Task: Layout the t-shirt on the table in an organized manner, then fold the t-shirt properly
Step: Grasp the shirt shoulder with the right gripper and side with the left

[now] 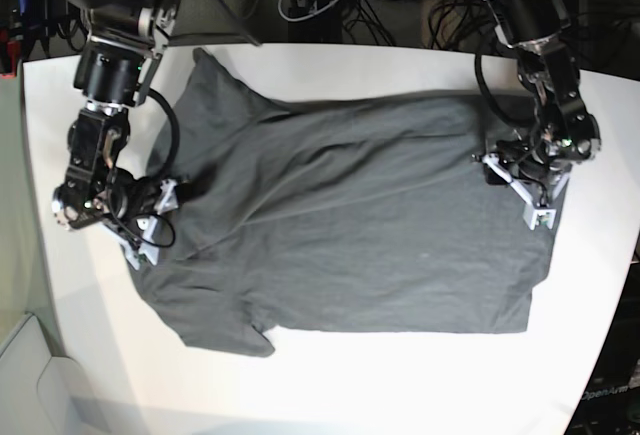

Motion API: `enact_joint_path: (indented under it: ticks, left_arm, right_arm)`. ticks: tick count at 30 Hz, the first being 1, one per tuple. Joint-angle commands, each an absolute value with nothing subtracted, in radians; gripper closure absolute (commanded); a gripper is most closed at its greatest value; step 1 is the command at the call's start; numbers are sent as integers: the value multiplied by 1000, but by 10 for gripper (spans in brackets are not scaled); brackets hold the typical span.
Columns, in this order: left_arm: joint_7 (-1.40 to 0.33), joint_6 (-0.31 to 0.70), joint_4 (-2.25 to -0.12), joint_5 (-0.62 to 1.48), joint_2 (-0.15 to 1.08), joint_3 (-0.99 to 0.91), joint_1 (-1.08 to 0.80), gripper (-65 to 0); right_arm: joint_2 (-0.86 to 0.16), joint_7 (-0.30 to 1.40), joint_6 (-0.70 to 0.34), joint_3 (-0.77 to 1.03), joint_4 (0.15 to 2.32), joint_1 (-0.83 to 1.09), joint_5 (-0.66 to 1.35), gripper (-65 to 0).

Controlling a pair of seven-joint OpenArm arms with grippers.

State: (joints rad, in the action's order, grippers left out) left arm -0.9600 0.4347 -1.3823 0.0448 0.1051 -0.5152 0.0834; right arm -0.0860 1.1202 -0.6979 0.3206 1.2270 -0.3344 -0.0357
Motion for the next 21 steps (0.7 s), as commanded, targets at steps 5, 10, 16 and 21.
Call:
enact_joint_path:
  ticks: [5,10,16,21]
  left_arm:
    - [-966,435,-1391,41,113,-516,94,-339]
    - [-964,435,-1391,41,114,-516,94,-339]
    - [-964,435,-1389,41,116,-515,97,-339]
    - [-938,435,-1389,41,117,-510,99,-339]
  right_arm:
    - [-67,1148,-698,318,1319,-318,-31,0]
    - [-58,1276,-698,318,1607,-217,-28,0]
    - [-36,1391,-698,320,1960,-74,-28,0]
    - [-27,1396,-698,320,1977,51,-28,0]
